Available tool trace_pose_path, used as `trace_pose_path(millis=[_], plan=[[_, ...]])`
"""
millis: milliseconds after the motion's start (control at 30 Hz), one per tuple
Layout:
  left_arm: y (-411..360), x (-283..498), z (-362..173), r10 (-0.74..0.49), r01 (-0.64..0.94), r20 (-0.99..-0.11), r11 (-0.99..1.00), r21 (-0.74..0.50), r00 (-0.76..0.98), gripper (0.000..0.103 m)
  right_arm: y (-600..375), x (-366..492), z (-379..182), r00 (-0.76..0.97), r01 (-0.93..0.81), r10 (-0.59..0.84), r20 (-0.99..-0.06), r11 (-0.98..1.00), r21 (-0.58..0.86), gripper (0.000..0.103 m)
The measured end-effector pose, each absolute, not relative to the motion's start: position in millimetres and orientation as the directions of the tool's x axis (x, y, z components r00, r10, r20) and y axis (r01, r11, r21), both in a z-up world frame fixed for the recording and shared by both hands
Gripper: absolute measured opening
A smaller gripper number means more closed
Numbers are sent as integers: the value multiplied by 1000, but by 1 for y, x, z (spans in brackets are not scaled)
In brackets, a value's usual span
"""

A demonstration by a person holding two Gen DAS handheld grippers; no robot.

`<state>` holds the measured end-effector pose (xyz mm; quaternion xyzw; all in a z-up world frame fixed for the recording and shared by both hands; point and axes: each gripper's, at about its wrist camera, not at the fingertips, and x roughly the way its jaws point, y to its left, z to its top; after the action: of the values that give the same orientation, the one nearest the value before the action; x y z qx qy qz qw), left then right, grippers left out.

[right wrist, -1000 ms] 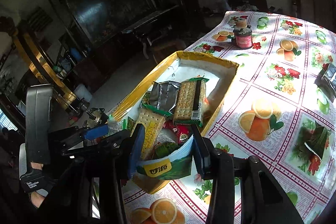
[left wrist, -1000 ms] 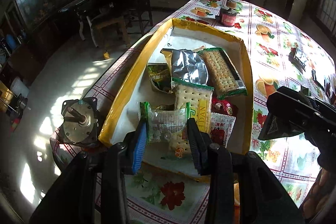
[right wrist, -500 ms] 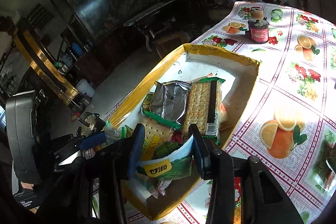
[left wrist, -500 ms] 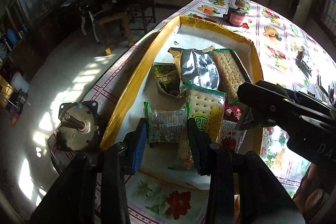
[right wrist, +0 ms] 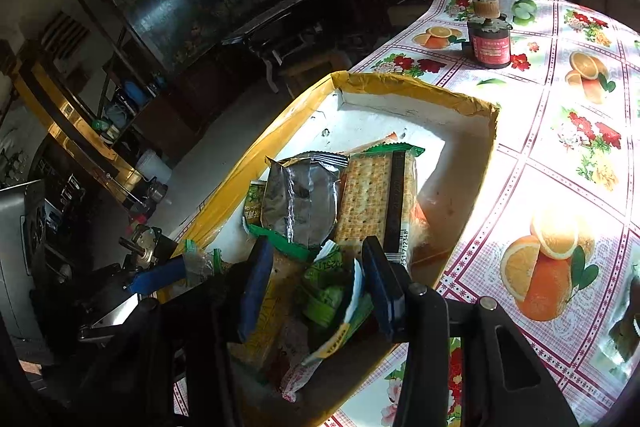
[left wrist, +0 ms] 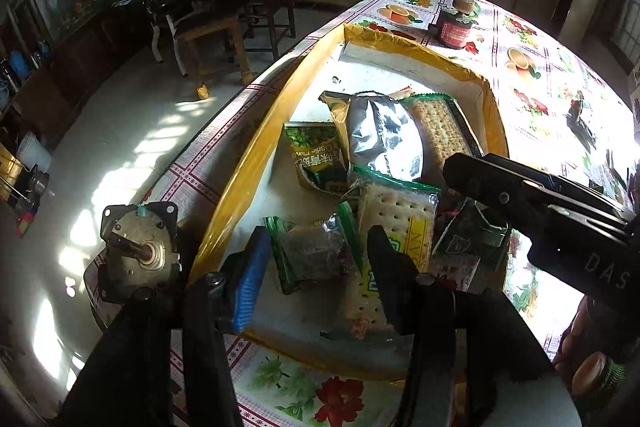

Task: Organize snacks
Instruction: 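Open the left tool to drop the clear bag while the right tool drops the green bag, then move both tools from the tray back to the loose snacks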

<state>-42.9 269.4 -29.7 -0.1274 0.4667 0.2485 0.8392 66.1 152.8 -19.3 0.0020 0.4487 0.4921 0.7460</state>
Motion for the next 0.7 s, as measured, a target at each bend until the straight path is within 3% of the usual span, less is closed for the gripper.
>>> trace_pose_path(millis=[333,633,700], plan=[[257,-47,-12,316,-530,-827,848,26,466,66,125,69,-1,156,-709,771,-618,523,473,53],[233,-41,-3,310,-500,-823,865,37,476,68,76,78,-9,214,-645,759,-615,582,494,59],[227,-39,-1,309,-490,-822,871,43,478,69,60,81,-12,234,-622,755,-612,600,503,64]])
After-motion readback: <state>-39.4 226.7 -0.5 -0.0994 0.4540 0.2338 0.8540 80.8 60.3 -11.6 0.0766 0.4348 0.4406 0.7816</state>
